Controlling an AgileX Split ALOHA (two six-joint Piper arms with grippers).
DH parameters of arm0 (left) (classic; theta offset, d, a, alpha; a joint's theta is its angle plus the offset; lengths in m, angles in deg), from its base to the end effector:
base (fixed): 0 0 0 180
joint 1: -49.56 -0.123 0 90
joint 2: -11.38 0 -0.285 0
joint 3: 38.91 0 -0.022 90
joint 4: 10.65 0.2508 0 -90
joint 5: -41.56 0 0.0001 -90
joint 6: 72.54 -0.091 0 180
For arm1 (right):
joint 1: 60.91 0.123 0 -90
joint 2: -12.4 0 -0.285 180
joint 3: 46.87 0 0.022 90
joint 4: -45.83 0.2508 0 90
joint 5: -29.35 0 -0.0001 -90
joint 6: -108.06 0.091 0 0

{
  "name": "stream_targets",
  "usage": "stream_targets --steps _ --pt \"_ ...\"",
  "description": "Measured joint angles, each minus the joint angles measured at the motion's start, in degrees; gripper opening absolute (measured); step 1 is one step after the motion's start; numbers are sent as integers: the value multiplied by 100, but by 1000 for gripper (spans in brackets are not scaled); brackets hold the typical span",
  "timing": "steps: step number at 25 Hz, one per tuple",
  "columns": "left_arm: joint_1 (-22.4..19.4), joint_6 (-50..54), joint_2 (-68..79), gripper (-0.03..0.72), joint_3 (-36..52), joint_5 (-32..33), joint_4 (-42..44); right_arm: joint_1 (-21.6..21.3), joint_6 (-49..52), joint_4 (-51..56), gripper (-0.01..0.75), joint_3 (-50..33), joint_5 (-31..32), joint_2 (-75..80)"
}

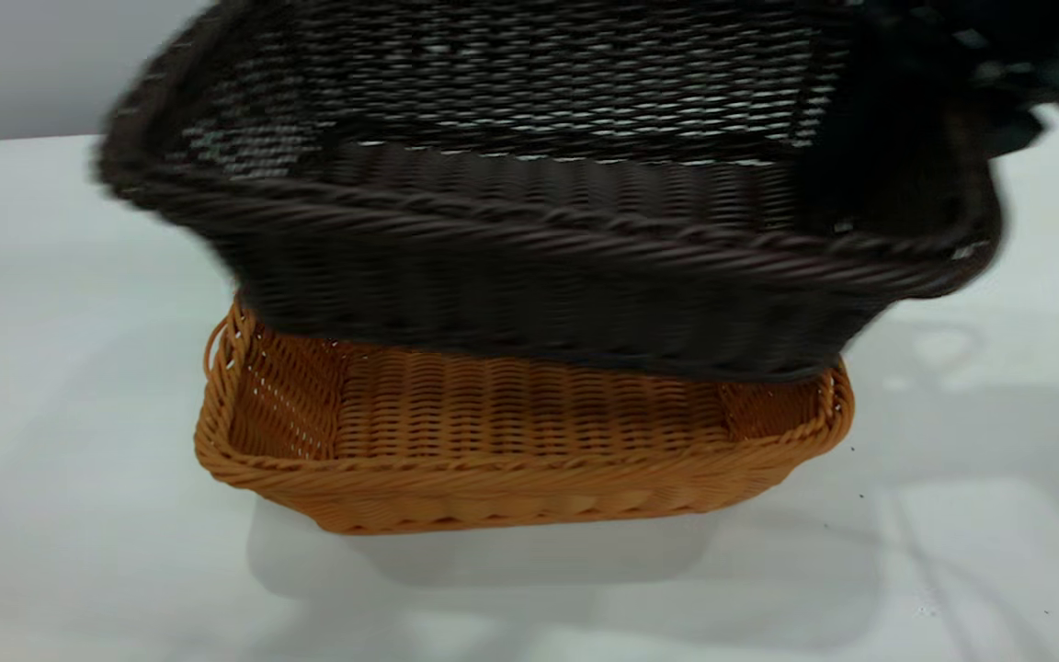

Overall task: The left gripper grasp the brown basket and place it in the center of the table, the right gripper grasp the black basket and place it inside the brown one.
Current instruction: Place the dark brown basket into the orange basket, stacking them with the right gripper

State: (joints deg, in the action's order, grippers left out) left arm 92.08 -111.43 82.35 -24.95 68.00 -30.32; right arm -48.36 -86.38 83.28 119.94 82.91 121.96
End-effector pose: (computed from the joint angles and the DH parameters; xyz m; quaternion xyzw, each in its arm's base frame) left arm 0.1672 -0.1719 0.4056 0.4675 0.6714 -0.1666 0.5505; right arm 0.3146 0.1157 0.1963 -0.0437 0.9630 0.2637 0.0348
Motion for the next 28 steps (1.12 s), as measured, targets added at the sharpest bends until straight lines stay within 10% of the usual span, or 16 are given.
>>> stream_targets --steps 28 --pt "0 149 0 531 0 11 5 294 -347 -302 240 670 -458 1235"
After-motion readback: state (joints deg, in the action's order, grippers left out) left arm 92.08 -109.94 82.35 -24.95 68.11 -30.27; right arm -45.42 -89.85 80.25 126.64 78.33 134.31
